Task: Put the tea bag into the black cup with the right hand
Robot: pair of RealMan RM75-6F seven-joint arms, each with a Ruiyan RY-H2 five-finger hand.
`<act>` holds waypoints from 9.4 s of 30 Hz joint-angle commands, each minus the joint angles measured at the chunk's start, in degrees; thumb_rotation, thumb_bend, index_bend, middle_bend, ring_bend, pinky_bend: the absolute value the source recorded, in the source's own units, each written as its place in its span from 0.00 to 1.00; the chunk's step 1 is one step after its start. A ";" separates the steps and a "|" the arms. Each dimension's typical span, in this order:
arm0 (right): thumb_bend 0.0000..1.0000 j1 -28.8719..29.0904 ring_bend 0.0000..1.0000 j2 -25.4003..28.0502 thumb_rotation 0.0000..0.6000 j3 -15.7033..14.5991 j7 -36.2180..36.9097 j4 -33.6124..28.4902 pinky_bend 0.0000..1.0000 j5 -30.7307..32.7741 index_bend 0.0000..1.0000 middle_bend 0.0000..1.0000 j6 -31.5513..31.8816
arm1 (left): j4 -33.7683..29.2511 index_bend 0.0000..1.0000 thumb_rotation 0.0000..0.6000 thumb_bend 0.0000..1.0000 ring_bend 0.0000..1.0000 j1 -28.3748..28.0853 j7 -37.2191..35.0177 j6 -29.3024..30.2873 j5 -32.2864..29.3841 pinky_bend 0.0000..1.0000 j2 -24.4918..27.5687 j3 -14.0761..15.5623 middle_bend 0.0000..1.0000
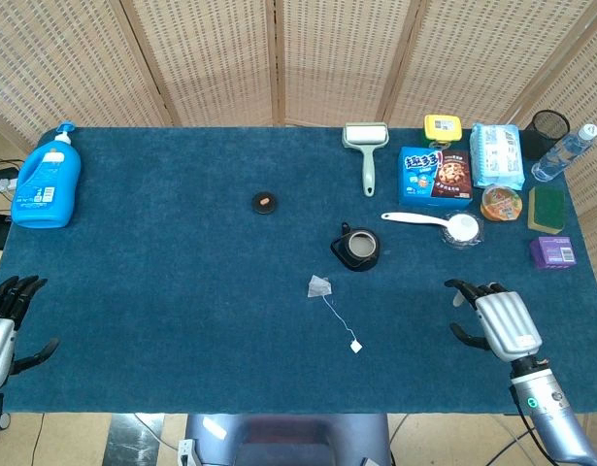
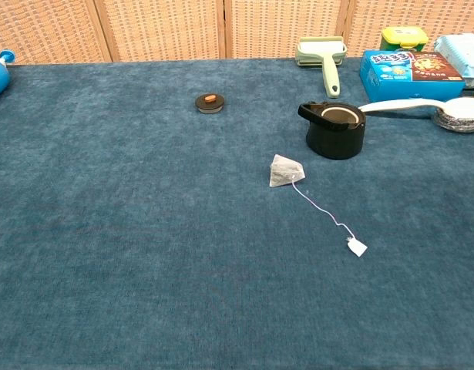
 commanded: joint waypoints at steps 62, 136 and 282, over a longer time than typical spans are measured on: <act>0.34 24.90 1.00 -13.35 1.00 -5.29 -2.77 9.63 1.00 -11.93 0.42 0.94 -25.62 | -7.65 0.13 1.00 0.24 0.07 0.47 6.40 2.52 3.04 0.11 6.06 -0.13 0.12; 0.40 23.86 1.00 -14.86 1.00 -8.08 -6.35 10.62 1.00 -9.10 0.50 0.94 -23.94 | -6.81 0.13 1.00 0.24 0.07 0.48 5.81 2.65 2.93 0.11 5.76 -0.26 0.12; 0.48 32.52 1.00 3.73 1.00 13.80 6.02 4.03 1.00 19.38 0.59 0.94 -29.02 | 3.59 0.13 1.00 0.25 0.07 -0.87 -2.80 -3.07 -0.01 0.11 -1.09 1.67 0.12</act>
